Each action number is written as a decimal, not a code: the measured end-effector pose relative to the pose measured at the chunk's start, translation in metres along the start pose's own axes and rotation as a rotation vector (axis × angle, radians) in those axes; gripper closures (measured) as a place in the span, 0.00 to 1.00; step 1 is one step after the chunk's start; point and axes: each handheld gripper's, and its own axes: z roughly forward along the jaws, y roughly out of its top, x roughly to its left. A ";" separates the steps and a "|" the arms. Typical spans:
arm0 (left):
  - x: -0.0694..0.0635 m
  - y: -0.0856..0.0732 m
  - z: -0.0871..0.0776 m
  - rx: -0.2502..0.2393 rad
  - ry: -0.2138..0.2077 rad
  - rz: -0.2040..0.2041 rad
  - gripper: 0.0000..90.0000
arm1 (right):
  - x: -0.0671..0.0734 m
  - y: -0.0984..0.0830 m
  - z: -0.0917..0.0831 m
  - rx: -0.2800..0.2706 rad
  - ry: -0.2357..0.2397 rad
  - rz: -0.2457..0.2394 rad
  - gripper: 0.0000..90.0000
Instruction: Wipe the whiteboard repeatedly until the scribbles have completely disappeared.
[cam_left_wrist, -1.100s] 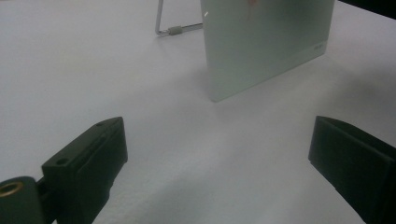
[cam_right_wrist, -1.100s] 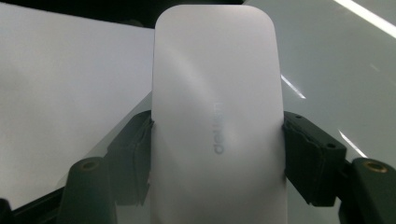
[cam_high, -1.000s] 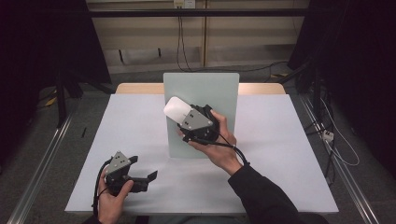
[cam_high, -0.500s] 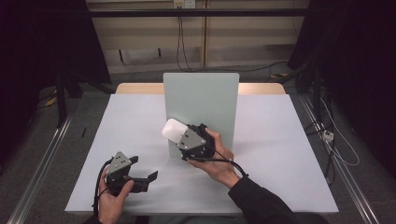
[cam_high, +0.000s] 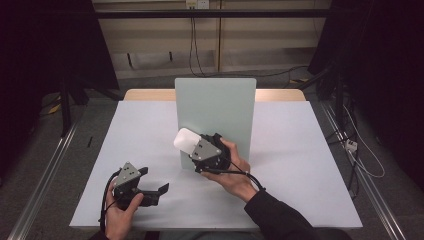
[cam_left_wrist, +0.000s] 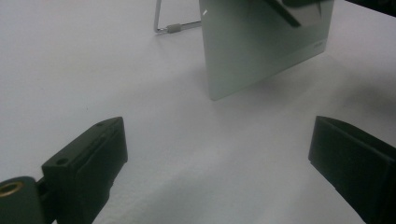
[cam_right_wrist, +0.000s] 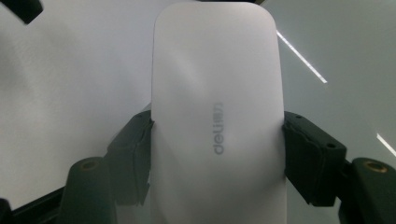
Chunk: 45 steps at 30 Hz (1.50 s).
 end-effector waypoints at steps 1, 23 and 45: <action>0.000 0.000 0.000 0.000 0.000 0.001 0.05 | -0.004 0.003 -0.001 -0.007 -0.011 0.005 0.35; 0.000 0.000 0.000 0.000 0.000 -0.001 0.05 | 0.009 -0.005 0.004 0.009 0.014 -0.004 0.35; 0.001 0.000 -0.001 0.011 0.005 0.010 0.05 | 0.015 -0.022 0.001 0.039 0.052 -0.002 0.35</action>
